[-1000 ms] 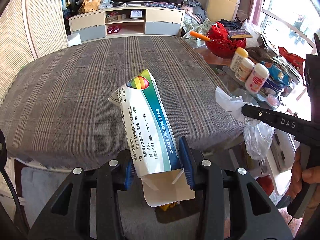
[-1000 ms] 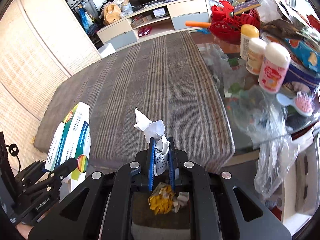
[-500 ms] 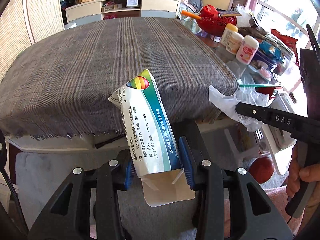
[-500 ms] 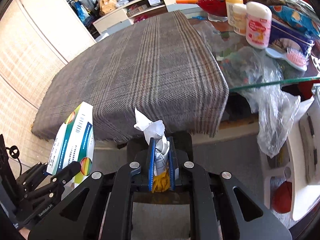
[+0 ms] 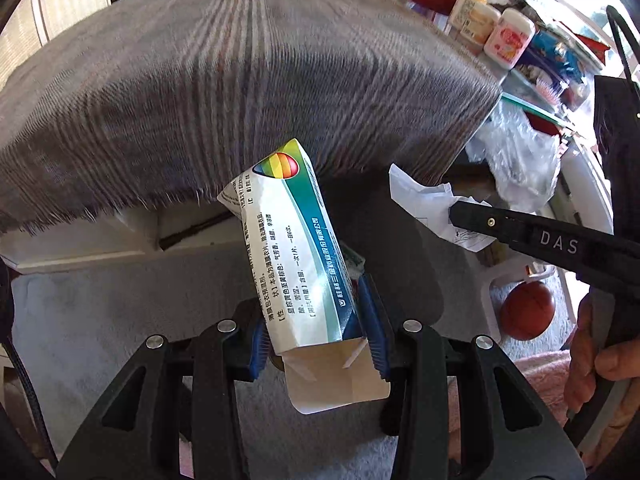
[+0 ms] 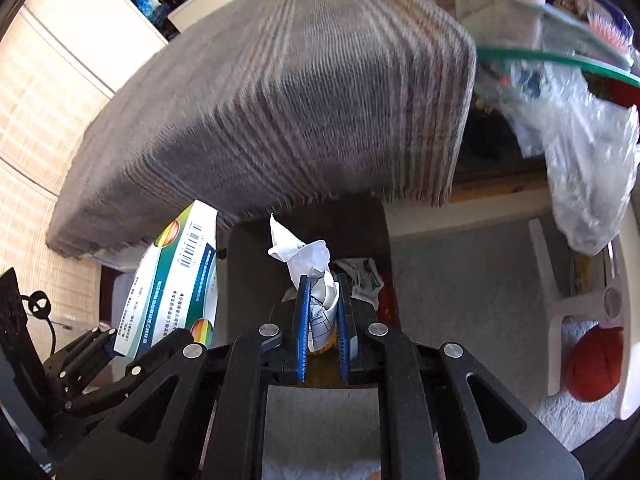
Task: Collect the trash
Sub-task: 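Carry both items down to the dark bin and open both tools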
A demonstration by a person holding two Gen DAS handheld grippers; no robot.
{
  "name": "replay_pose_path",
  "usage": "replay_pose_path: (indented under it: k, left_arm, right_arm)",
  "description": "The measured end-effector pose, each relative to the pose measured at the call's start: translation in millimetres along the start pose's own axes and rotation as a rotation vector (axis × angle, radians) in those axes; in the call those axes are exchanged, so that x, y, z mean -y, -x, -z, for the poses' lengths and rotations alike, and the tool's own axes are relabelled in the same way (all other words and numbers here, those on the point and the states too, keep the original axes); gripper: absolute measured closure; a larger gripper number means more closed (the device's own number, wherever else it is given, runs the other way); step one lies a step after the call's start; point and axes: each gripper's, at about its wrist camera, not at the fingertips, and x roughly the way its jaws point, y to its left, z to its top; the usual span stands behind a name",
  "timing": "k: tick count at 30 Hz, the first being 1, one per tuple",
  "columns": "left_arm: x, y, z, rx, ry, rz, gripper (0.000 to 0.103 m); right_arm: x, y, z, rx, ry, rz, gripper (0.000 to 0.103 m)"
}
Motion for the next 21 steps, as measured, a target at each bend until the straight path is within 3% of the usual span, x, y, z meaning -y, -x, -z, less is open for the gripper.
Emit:
replay_pose_path:
  k: [4, 8, 19, 21]
  left_arm:
    - [-5, -26, 4, -0.054, 0.016, 0.001, 0.065]
    - [-8, -42, 7, -0.086, 0.023, 0.0, 0.065]
    - [-4, -46, -1, -0.058, -0.003, 0.015, 0.065]
    - [-3, -45, -2, -0.057, -0.01, 0.01, 0.069]
  right_arm:
    - [-6, -12, 4, 0.001, 0.034, 0.065, 0.089]
    - [-6, -23, 6, -0.026, 0.033, 0.068, 0.089]
    - [4, -40, 3, -0.061, -0.008, 0.055, 0.087]
    - [7, -37, 2, -0.054, -0.017, 0.058, 0.086]
